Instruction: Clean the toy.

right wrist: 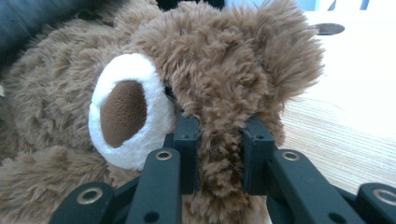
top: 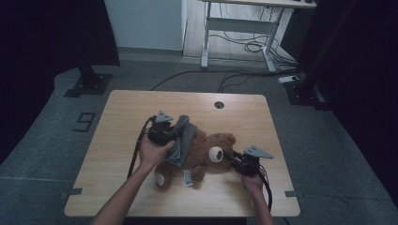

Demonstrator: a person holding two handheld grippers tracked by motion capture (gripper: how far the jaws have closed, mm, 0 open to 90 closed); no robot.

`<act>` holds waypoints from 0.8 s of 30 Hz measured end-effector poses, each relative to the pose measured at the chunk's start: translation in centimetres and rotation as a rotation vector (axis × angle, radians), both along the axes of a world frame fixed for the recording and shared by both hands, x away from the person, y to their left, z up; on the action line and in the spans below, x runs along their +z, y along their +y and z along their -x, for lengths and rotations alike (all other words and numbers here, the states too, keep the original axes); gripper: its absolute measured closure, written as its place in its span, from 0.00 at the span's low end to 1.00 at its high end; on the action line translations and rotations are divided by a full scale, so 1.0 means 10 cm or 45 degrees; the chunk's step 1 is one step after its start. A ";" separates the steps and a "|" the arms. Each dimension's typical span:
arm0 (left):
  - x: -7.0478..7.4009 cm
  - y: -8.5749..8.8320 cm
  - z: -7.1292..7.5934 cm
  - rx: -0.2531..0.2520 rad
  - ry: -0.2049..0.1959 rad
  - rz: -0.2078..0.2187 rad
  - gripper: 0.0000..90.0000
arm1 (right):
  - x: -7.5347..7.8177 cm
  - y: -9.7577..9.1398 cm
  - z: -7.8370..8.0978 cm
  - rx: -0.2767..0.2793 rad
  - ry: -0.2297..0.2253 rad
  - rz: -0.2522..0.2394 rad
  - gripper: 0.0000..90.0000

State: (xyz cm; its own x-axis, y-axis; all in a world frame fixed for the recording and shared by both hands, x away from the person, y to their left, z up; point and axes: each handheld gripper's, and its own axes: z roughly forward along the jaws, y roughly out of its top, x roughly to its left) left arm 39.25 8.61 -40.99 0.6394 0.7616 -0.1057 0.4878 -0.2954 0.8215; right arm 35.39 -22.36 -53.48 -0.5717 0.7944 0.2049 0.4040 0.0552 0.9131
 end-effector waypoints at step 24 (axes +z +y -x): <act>-0.35 -0.77 -0.24 -0.038 0.090 -0.169 0.86 | -0.01 0.01 0.05 -0.031 0.010 0.003 0.80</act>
State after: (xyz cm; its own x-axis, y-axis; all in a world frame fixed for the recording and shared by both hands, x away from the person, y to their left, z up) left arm 41.61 0.88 -44.45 0.6563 0.7528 -0.0506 0.5323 -0.4144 0.7382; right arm 34.89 -22.26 -53.63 -0.5505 0.8087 0.2072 0.4121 0.0474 0.9099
